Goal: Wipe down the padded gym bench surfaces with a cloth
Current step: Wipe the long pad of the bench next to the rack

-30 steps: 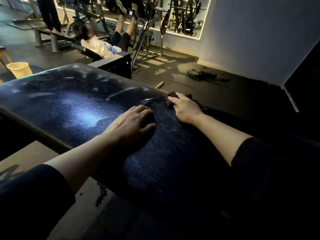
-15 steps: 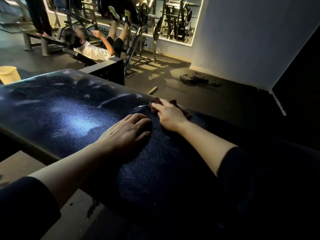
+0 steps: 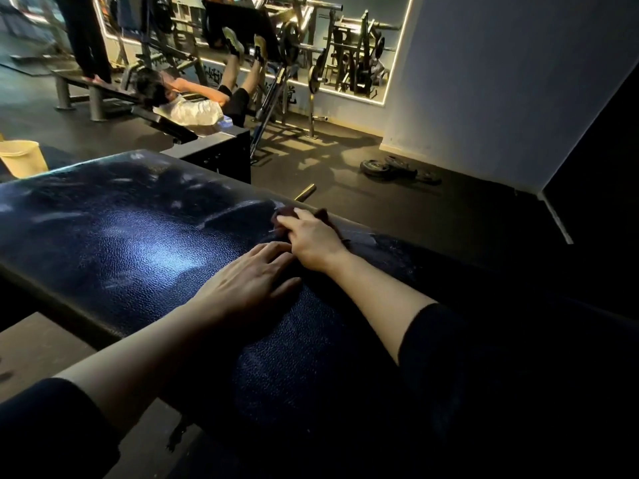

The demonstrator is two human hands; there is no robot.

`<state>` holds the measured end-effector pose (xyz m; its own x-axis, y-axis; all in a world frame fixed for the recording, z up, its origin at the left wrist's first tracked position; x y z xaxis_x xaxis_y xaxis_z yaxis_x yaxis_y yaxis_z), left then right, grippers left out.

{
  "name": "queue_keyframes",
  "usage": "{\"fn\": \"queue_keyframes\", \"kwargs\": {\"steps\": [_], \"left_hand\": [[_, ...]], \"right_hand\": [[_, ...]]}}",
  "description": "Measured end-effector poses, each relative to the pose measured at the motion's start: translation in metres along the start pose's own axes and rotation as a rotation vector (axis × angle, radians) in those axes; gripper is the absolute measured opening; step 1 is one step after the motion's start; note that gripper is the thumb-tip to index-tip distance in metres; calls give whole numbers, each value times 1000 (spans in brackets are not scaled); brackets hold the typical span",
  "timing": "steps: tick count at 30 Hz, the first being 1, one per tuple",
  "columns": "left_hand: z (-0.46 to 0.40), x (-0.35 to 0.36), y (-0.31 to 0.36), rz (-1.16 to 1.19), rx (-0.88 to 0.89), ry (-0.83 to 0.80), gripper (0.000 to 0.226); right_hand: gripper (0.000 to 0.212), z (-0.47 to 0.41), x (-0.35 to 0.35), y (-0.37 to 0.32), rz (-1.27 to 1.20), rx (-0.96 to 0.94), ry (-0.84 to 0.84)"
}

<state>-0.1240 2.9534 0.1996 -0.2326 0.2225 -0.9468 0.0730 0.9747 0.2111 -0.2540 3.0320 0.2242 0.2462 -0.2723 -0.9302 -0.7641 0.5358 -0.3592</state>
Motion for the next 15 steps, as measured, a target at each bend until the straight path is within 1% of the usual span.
{"fn": "queue_keyframes", "kwargs": {"steps": [2,4,5,7,9,11,12,15], "left_hand": [[1,1,-3,14,-5,7,81],[3,2,-3,14,-29,16,75],[5,2,-2,17,-40,20,73],[5,1,3,15,-52,29,70],[4,0,6,16,-57,55,60],[3,1,8,21,-62,69,50],[3,1,9,32,-68,76,49],[2,1,6,77,-123,113,60]], "right_hand": [[45,17,-8,8,21,-50,-38],[48,40,-23,33,63,-49,-42],[48,50,-31,51,79,-21,-18],[48,66,-42,83,118,95,62],[48,67,-44,97,139,220,115],[48,49,-37,84,141,255,118],[48,37,-31,71,133,243,108],[45,0,-5,21,83,114,45]]}}
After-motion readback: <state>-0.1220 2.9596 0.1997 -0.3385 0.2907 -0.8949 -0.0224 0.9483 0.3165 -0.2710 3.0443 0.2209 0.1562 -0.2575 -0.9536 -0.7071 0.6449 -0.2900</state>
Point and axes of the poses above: each hand's wrist, its own z-axis away from the middle knuckle, its own x-axis out of the palm, y = z × x, the point moved 1 cm from there along -z, towards the middle knuckle, and after that the axes turned 1 degree about -y, right-handed, at the moved point
